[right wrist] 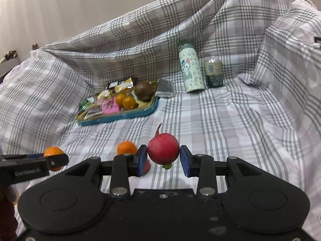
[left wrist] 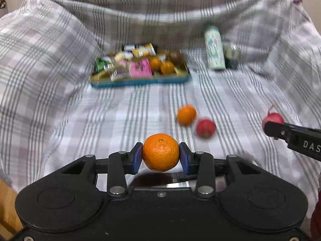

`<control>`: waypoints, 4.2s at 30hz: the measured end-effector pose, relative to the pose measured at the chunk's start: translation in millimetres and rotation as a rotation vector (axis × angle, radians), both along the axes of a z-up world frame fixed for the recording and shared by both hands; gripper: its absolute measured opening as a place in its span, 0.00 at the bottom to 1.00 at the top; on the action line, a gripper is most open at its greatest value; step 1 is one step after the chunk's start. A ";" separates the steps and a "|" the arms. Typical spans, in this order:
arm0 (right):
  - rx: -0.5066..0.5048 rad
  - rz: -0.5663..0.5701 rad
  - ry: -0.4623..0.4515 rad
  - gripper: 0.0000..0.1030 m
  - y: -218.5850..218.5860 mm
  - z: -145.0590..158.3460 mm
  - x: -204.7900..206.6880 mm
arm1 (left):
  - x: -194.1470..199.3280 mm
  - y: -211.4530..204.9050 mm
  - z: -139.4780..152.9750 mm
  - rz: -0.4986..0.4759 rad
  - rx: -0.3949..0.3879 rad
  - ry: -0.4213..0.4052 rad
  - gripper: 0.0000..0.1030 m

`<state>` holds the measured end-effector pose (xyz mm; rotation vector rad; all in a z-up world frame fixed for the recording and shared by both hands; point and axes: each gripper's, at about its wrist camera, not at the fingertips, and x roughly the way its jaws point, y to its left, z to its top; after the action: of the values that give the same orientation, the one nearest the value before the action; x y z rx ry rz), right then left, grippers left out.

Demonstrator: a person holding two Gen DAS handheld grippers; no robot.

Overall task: Organize fruits
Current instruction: 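Carry the mandarin with the left gripper while the right gripper carries the radish to the tray, then open the left gripper over the tray while the right gripper releases the radish into it, then move the left gripper to another mandarin while the right gripper approaches another red radish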

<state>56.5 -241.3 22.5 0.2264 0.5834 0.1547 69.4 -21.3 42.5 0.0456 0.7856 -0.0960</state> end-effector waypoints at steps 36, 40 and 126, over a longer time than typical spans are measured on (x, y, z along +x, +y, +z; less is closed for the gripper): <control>-0.086 0.072 0.166 0.37 34.8 -44.8 -66.0 | -60.7 -12.5 -45.9 -0.018 -0.058 0.187 0.48; -0.075 0.076 0.160 0.37 34.3 -44.1 -67.4 | -66.4 -10.6 -45.9 -0.024 -0.072 0.181 0.48; -0.007 0.074 0.227 0.48 84.2 -65.7 106.4 | 94.4 35.6 -44.3 0.128 0.054 0.033 0.47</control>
<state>162.9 -157.1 -43.1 0.2168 0.8188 0.1995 163.7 14.3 -1.8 0.0446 0.8217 0.0457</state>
